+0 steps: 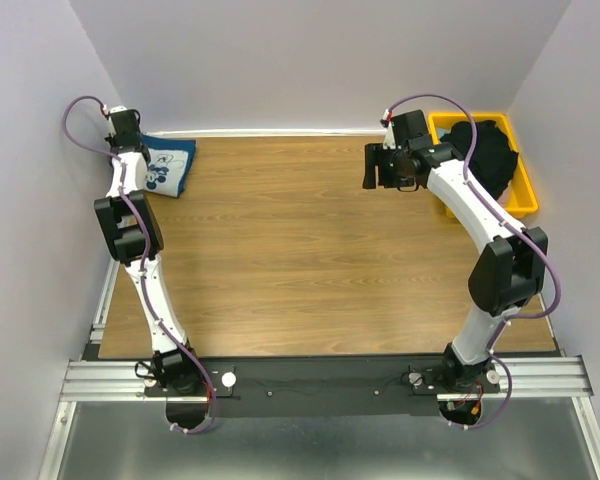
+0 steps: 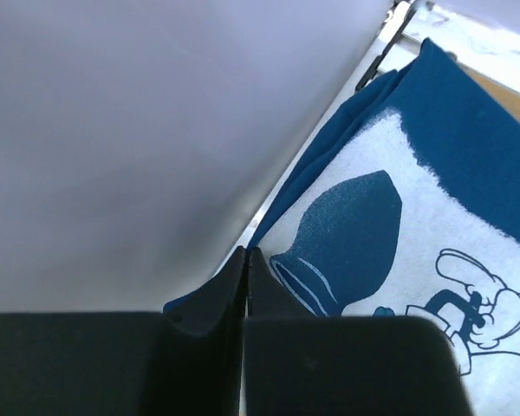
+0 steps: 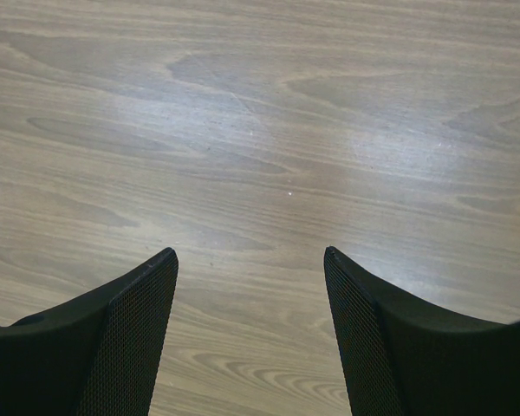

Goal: Fold and stack the t-shirts
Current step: Neatly place the folded tshirt to the corner

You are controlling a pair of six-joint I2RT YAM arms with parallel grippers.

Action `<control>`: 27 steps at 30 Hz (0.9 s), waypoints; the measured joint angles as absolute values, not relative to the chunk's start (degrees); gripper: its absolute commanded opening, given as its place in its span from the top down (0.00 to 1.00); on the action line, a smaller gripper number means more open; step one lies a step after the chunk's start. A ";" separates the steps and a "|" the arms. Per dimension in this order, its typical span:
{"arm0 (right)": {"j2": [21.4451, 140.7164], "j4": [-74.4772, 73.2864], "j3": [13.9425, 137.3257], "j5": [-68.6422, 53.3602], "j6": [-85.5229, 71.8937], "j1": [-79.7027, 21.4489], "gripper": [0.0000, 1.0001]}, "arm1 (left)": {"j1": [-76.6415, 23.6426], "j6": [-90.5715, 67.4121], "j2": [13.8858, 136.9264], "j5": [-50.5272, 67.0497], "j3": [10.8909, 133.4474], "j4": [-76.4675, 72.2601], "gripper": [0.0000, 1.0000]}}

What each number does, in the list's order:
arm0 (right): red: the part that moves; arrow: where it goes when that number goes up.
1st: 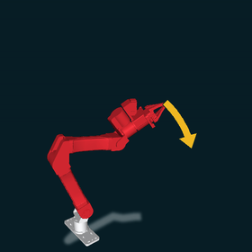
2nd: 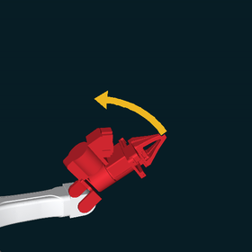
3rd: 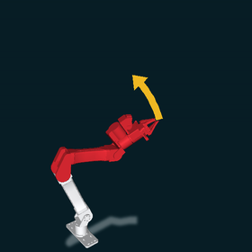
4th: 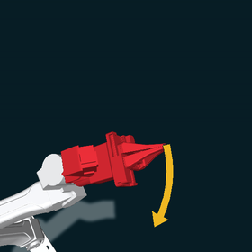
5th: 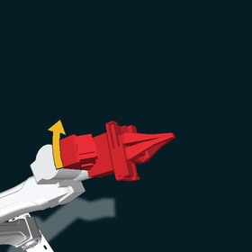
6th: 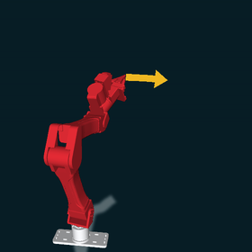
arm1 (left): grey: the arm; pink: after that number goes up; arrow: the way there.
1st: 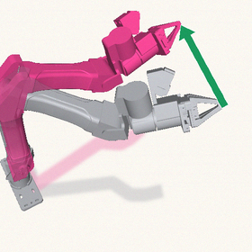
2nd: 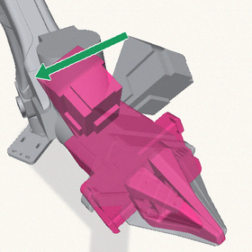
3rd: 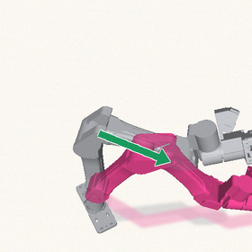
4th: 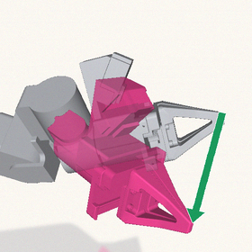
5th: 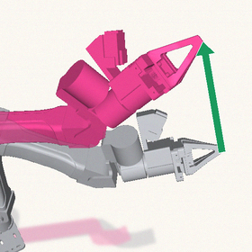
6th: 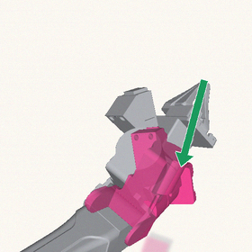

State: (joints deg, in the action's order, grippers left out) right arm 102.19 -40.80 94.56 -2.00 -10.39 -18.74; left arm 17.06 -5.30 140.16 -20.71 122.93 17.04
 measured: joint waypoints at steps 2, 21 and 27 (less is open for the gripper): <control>102.54 -40.88 94.61 -2.02 -10.39 -18.74 0.25 | 17.12 -5.02 140.16 -20.93 122.15 16.91 0.55; 97.08 -40.12 86.50 -4.51 -9.23 -18.74 0.19 | 16.86 -37.28 106.48 -8.03 79.48 0.67 0.16; 91.92 -37.45 81.89 -5.48 -10.94 -18.74 0.13 | 16.86 -49.50 106.61 -3.36 68.86 -5.10 0.16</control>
